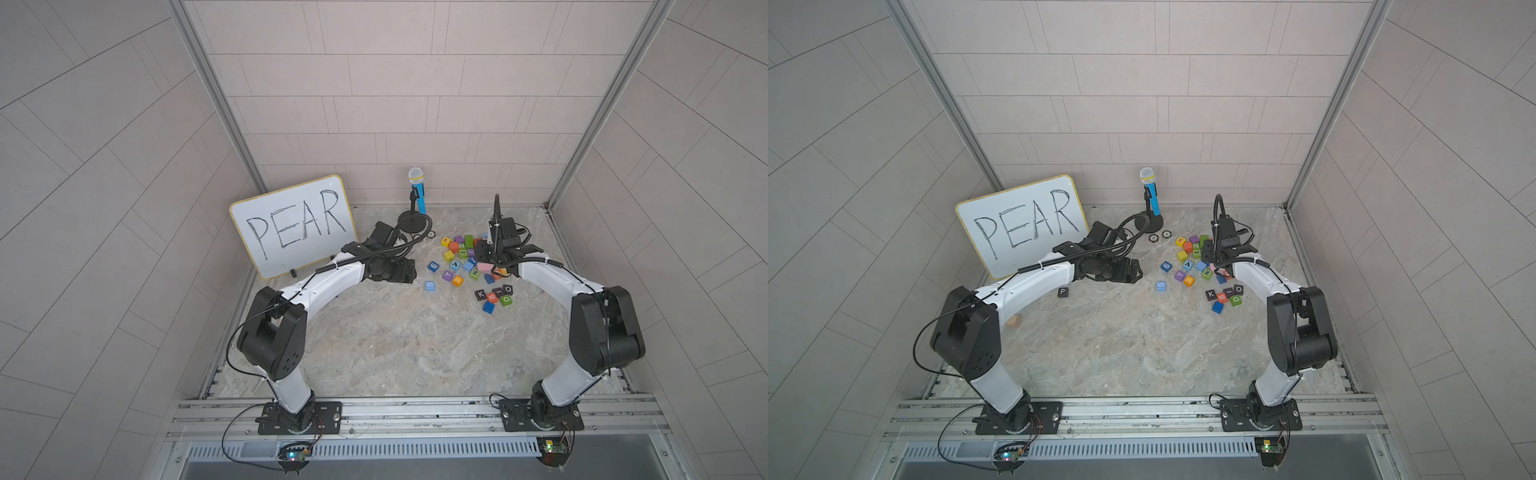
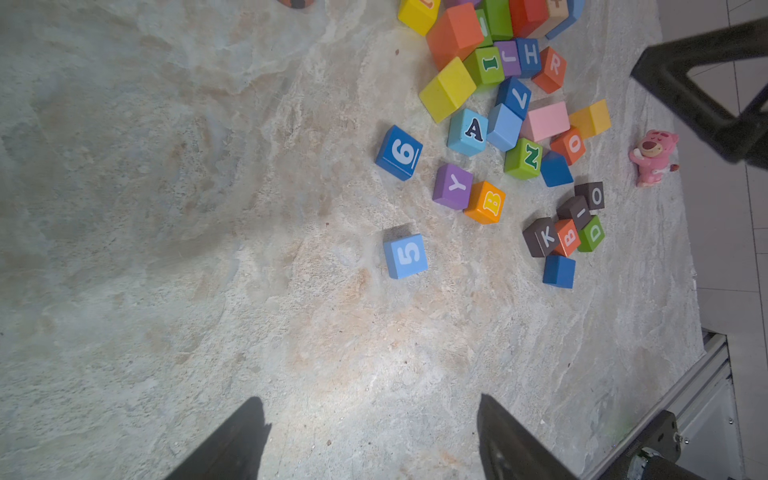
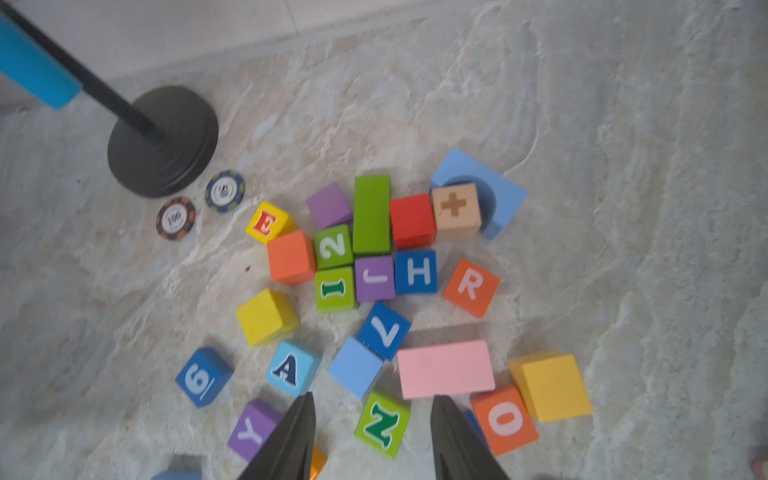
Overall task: Spell the uppercase word “pear” with letter blocks
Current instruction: Pick up the letter block from the center of the board.
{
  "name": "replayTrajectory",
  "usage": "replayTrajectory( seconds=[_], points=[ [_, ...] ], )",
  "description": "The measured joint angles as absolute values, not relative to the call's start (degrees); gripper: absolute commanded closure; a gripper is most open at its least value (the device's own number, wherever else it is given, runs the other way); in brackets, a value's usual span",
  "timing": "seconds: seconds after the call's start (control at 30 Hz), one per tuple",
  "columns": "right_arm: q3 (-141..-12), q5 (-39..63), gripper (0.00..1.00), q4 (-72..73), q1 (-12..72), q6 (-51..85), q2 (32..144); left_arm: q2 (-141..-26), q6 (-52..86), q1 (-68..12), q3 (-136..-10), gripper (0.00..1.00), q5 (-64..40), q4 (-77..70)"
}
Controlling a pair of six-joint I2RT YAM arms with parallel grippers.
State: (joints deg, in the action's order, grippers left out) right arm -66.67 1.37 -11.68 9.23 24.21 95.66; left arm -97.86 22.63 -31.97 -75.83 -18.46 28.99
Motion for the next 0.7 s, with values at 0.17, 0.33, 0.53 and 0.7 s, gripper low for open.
replayTrajectory(
  seconds=[0.17, 0.33, 0.53, 0.7],
  points=[
    [-72.9, 3.5, 0.52, -10.3, 9.5, 24.7, 102.1, -98.7, 22.4, -32.0, -76.8, 0.17, -18.3, 29.0],
    [-83.7, 6.5, 0.52, -14.0, 11.6, 21.3, 111.2, -99.3, 22.3, -32.0, -76.8, 0.17, -18.4, 29.2],
    [-101.3, 9.3, 0.46, -24.4, 11.7, 8.2, 123.3, -99.5, 22.1, -31.9, -76.8, 0.17, -18.5, 29.6],
    [-111.2, 12.5, 0.47, -32.6, 9.8, -3.4, 128.9, -99.5, 21.2, -31.3, -76.8, 0.17, -19.7, 30.4]
  ],
)
